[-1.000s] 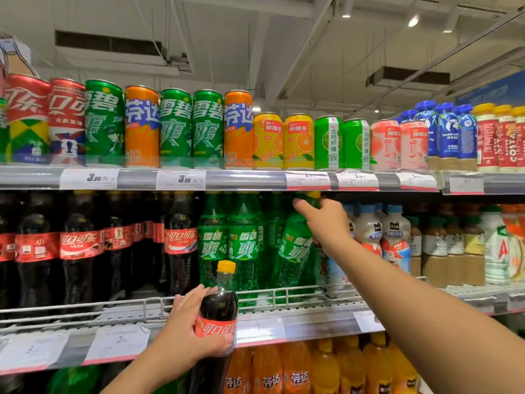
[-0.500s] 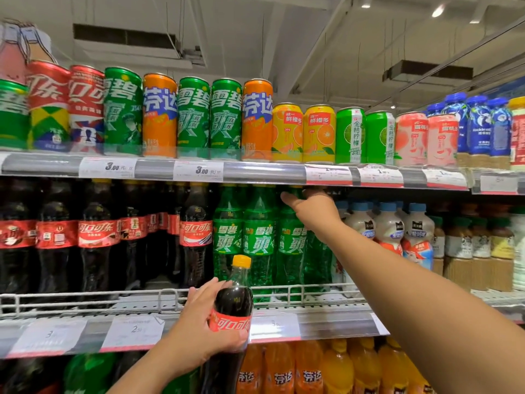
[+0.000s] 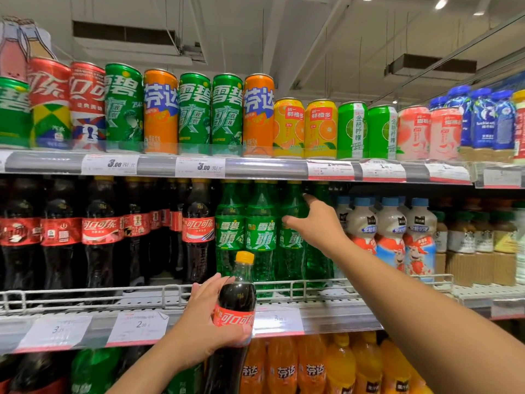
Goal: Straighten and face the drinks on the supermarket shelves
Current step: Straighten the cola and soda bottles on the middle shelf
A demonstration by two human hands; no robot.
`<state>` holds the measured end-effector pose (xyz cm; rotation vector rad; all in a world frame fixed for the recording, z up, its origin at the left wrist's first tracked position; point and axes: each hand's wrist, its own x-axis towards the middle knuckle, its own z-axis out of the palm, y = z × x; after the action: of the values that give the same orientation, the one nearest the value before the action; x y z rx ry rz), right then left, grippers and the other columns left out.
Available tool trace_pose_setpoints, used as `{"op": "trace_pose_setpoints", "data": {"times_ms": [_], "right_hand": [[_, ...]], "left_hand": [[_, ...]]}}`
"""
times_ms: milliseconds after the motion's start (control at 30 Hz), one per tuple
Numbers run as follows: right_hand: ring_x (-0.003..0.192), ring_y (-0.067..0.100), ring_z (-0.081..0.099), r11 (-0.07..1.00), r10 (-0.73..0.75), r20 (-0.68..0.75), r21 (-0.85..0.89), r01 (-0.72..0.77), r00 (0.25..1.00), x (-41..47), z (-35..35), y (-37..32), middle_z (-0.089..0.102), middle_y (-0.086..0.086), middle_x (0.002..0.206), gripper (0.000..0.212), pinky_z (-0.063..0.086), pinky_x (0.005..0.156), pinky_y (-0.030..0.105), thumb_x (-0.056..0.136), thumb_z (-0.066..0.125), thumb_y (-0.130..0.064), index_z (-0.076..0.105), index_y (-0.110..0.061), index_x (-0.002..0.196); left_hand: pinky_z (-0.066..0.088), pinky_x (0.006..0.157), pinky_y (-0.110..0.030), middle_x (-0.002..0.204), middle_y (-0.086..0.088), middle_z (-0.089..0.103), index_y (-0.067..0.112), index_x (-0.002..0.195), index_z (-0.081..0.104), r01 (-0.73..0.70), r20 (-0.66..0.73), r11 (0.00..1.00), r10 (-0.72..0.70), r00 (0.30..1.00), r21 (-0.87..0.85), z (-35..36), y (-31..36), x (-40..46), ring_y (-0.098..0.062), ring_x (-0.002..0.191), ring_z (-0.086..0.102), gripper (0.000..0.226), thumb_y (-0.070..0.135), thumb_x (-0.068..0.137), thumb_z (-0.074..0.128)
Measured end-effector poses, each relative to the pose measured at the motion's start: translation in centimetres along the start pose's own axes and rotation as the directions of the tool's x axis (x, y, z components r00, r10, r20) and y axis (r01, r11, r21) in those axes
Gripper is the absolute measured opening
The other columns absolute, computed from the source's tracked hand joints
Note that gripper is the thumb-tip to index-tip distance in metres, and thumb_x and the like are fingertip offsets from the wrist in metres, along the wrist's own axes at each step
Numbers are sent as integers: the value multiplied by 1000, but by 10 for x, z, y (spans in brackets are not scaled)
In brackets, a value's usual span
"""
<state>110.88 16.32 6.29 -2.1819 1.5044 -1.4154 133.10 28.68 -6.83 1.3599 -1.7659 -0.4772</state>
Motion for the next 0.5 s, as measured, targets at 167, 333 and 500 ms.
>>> {"op": "trace_pose_setpoints", "data": {"times_ms": [167,333,500], "right_hand": [[48,14,53,999,29,15,12,-29,999,-3,5,-2,64,4,94,86,49,42,30,85,68,-44,21,-22,154],[117,25,52,993,-108,-125,38,113,986,-38,3,-4,39,9,146,70,42,98,33,89,64,-36,33,-15,148],[63,-2,53,961,-202,38,200,190,979,-115,20,-5,54,-9,124,46,43,65,10,89,62,-33,52,-22,132]], "left_hand": [[4,116,-49,139,31,7,73,111,23,17,25,1000,-18,1000,20,-2,0,-1,3,129,-22,78,60,52,72],[1,115,-48,137,30,8,79,107,25,7,34,999,-9,999,32,-2,-1,1,3,129,-20,74,63,52,72],[3,116,-49,151,21,13,66,119,32,17,13,998,-18,1000,67,-1,1,3,-8,142,-16,78,62,52,70]]}}
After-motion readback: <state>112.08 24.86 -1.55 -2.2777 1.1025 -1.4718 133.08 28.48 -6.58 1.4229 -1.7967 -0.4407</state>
